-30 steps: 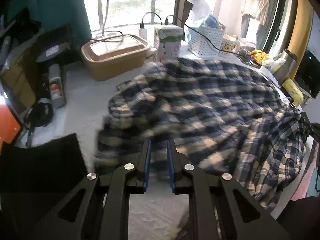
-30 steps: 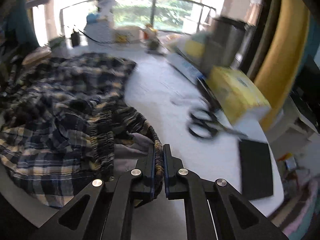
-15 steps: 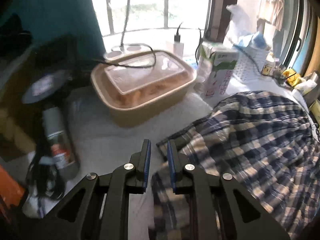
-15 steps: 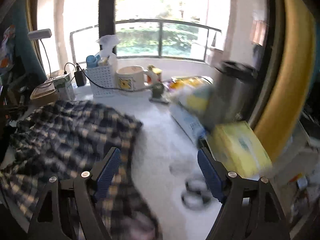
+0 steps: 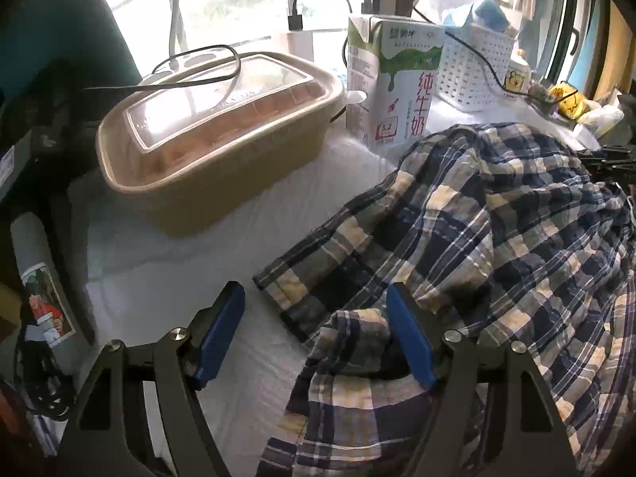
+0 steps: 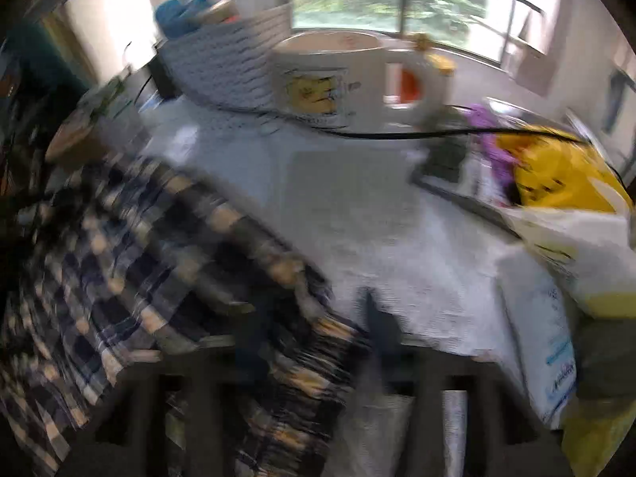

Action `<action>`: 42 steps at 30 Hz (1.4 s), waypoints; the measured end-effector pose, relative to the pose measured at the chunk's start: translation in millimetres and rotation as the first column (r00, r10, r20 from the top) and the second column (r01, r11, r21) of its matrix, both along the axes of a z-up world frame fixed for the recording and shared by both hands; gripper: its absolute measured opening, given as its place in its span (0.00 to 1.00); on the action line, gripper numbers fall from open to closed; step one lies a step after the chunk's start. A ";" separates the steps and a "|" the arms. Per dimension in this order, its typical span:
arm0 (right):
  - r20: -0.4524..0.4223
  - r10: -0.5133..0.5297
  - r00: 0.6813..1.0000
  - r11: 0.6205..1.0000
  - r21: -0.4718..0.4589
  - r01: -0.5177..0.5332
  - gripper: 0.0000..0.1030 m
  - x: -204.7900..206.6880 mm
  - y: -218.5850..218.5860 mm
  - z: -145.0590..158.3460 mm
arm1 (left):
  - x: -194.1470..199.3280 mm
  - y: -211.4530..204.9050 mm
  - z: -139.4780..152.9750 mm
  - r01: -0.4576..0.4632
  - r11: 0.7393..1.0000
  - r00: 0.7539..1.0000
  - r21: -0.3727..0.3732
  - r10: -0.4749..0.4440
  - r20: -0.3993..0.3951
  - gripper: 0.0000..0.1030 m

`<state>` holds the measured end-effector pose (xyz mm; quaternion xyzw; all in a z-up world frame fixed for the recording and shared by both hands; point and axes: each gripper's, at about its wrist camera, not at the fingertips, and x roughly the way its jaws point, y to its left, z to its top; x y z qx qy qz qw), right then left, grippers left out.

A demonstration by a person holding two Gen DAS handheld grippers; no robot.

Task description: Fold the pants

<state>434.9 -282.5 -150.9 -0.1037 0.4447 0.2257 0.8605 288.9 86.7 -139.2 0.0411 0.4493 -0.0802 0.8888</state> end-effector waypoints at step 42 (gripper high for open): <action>0.230 -0.168 0.958 0.986 0.019 0.168 0.66 -179.8 -61.8 25.1 | -238.0 -48.2 5.4 0.051 0.994 0.995 -0.097 -0.059 -0.080 0.61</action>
